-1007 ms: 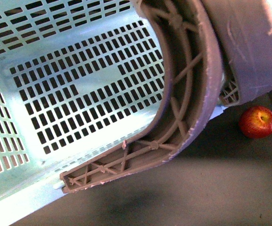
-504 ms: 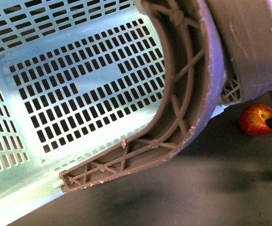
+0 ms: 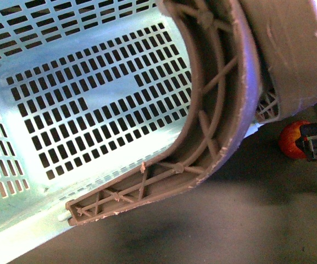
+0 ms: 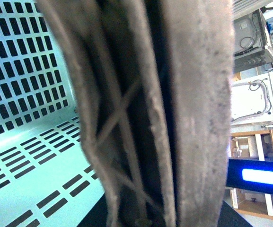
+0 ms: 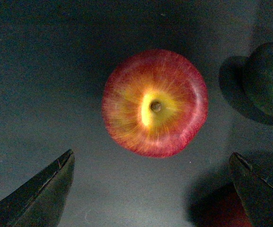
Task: Pick apple with right arm and hold basket with left
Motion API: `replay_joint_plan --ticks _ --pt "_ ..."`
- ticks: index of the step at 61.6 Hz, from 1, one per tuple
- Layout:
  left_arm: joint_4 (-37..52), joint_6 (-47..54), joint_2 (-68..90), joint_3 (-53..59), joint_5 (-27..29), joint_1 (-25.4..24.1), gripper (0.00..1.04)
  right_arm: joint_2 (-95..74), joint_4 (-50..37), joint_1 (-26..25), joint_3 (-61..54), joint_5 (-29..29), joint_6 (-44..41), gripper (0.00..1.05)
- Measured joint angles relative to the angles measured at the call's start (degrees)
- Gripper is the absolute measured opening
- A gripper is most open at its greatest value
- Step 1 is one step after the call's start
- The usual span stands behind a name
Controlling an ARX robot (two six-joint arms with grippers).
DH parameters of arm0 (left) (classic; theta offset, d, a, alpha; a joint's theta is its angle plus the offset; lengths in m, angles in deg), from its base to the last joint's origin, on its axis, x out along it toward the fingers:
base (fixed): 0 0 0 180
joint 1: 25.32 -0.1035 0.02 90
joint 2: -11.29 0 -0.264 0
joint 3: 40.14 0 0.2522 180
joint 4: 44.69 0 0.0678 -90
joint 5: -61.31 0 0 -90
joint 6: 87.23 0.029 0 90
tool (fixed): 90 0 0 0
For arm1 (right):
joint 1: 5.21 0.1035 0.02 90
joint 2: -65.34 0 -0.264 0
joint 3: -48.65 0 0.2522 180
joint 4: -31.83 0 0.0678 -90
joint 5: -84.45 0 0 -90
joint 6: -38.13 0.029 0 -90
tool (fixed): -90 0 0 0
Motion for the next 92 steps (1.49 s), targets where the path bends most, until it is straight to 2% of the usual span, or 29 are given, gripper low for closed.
replay_joint_plan --ticks 74,78,83,92 --pt "0.00 0.00 0.00 0.00 -0.02 0.00 0.17 -15.43 6.93 1.25 16.57 2.32 1.27 0.96" --pt "0.00 0.00 0.00 0.00 0.00 0.00 0.17 -15.67 6.88 1.20 16.72 2.49 1.29 0.87" --pt "0.00 0.00 0.00 0.00 0.00 0.00 0.17 -15.67 6.73 1.09 16.72 2.21 1.22 0.80" --pt "0.00 0.00 0.00 0.00 0.00 0.00 0.17 -15.47 6.16 0.57 16.33 1.53 1.05 0.79"
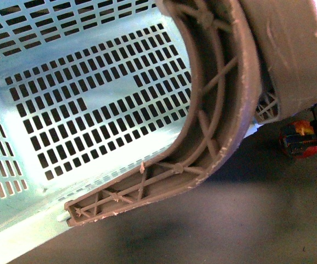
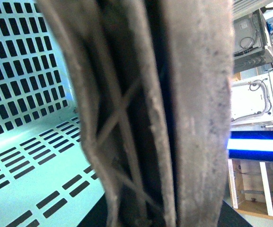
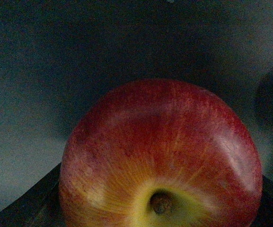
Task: Pick apple with right arm and hold basket with left
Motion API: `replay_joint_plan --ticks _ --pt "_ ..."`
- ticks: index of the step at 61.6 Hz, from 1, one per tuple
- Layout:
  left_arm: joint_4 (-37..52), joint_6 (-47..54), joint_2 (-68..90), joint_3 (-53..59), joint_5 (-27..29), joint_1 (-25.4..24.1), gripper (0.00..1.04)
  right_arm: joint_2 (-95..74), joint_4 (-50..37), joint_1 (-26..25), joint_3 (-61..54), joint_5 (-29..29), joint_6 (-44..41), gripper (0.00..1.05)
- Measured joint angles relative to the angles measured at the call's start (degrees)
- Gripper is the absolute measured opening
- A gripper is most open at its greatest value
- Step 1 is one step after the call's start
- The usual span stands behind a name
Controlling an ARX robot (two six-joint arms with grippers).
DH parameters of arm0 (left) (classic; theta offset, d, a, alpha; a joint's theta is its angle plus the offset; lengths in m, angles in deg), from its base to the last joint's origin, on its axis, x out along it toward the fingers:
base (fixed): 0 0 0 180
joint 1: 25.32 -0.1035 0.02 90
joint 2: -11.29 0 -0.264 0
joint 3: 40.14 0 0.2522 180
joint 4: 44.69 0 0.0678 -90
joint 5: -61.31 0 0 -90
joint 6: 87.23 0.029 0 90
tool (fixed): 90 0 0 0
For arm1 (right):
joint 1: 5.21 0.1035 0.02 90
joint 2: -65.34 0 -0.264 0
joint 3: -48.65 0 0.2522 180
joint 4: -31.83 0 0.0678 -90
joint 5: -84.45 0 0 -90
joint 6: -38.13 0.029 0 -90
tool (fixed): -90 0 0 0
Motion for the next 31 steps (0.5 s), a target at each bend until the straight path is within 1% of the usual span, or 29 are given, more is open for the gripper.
replay_joint_plan --ticks 15,22,31 --pt "0.00 0.00 0.00 0.00 0.00 0.00 0.17 4.11 -1.29 -1.09 -3.74 -2.51 -1.53 0.79" --pt "0.00 0.00 0.00 0.00 0.00 0.00 0.17 9.49 -2.34 -1.51 -7.13 -4.92 -2.99 0.79" --pt "0.00 0.00 0.00 0.00 0.00 0.00 0.17 20.48 -3.45 -1.20 -12.26 -7.41 -6.51 0.79"
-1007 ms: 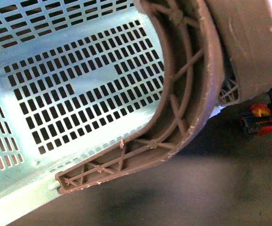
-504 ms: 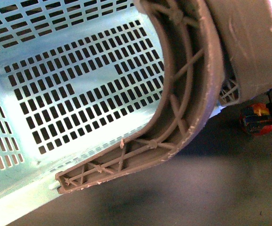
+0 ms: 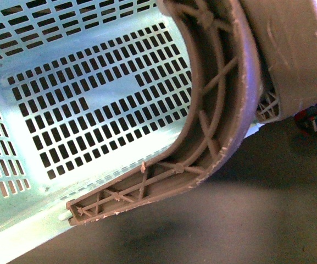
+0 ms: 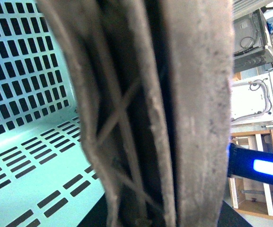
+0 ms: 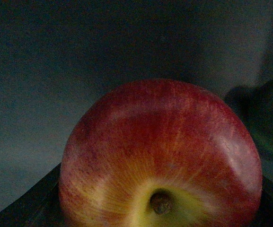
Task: Pick apple with right arm and hold basket with left
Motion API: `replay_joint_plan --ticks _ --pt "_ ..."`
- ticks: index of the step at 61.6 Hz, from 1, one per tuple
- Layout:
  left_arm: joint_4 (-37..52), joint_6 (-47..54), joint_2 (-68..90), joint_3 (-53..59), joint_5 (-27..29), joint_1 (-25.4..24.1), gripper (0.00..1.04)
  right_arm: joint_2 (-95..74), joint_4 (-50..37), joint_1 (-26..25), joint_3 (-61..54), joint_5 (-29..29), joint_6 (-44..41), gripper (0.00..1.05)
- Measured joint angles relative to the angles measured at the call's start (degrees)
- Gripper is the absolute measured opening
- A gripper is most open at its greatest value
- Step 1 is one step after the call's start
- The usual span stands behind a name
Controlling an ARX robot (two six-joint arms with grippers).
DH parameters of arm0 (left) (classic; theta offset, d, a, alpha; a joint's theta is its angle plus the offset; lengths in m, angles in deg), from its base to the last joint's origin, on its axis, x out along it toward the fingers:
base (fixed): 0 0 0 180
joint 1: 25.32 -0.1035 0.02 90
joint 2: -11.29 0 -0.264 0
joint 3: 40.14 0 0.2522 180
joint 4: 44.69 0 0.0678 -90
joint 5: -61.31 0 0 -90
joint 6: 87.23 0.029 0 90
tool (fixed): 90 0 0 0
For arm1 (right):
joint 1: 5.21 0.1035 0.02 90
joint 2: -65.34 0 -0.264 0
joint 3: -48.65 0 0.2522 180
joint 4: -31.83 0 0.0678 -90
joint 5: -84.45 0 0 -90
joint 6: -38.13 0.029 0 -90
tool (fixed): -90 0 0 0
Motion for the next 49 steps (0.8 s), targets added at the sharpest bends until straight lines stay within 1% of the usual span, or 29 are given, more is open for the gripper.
replay_joint_plan --ticks 5,15,20,25,33,38,49 --pt "0.00 0.00 0.00 0.00 0.00 0.00 0.17 8.33 0.37 0.70 -2.75 -2.38 -0.79 0.79" --pt "0.00 0.00 0.00 0.00 0.00 0.00 0.17 22.86 1.33 2.67 -5.46 -3.67 -1.05 0.79" --pt "0.00 0.00 0.00 0.00 0.00 0.00 0.17 34.12 2.54 4.96 -6.19 -4.70 0.68 0.79" --pt "0.00 0.00 0.00 0.00 0.00 0.00 0.17 39.93 3.08 6.71 -6.23 -5.22 2.16 0.79" --pt "0.00 0.00 0.00 0.00 0.00 0.00 0.17 46.47 4.09 9.88 -6.08 -6.21 5.22 0.79" --pt "0.00 0.00 0.00 0.00 0.00 0.00 0.17 49.03 5.14 12.76 -5.81 -7.41 8.02 0.79" --pt "0.00 0.00 0.00 0.00 0.00 0.00 0.17 49.31 5.53 19.10 -5.62 -7.69 11.80 0.79"
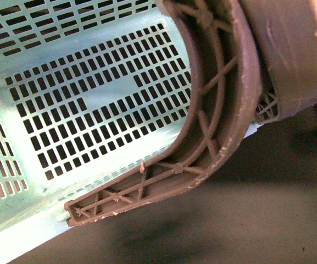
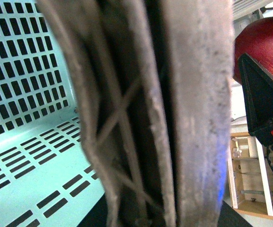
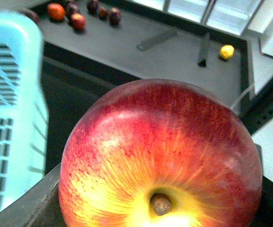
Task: Pick apple with right arm and hold basket with left
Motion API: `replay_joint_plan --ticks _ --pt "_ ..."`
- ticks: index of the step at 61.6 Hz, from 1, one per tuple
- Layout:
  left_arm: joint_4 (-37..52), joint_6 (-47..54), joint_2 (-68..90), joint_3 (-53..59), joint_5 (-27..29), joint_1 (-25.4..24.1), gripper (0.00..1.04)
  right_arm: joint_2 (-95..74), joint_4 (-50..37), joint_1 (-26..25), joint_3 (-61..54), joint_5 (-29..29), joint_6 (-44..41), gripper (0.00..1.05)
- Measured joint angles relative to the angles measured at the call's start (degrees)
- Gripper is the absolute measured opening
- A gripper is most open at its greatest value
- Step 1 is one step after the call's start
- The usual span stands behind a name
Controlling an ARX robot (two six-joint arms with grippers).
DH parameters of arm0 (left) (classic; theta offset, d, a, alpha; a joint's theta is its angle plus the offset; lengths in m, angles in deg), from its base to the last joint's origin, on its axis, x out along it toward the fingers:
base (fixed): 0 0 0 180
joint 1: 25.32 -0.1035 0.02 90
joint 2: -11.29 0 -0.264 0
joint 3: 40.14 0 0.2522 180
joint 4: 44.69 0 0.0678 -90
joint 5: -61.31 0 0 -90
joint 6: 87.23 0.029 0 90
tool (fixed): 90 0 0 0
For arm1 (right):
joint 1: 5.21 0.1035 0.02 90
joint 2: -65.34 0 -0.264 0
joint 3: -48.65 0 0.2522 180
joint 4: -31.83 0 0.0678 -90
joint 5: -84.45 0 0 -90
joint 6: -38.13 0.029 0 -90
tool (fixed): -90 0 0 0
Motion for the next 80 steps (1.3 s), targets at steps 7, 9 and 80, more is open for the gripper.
replay_joint_plan --ticks 7,9,80 --pt "0.00 0.00 0.00 0.00 0.00 0.00 0.17 -1.14 -0.02 4.07 0.00 0.17 1.51 0.79" --pt "0.00 0.00 0.00 0.00 0.00 0.00 0.17 -1.46 -0.07 4.92 0.00 0.20 1.70 0.79" --pt "-0.26 -0.94 0.00 0.04 -0.31 0.11 0.16 3.61 -7.32 -4.72 -5.62 11.67 7.74 0.96"
